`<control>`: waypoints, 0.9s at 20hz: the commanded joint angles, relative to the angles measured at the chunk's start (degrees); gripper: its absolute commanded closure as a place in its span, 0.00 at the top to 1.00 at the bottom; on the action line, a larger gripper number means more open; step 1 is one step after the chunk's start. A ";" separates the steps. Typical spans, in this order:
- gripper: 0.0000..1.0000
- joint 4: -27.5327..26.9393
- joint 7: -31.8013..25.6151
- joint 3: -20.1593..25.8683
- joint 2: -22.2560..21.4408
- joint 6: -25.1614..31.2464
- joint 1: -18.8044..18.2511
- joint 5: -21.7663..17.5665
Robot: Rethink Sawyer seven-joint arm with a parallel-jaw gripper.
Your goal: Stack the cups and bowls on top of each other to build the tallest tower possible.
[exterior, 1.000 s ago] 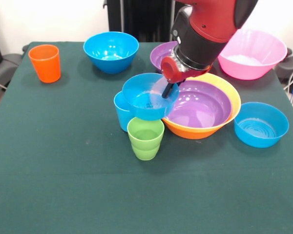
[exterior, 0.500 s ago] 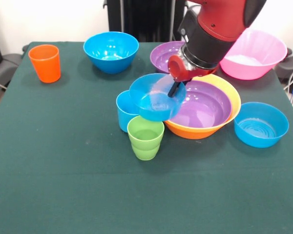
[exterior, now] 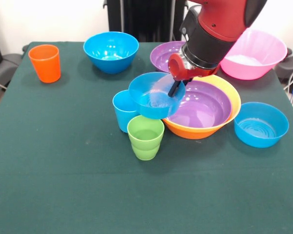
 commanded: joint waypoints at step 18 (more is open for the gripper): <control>0.00 3.74 5.07 5.23 0.80 0.53 -0.89 -1.36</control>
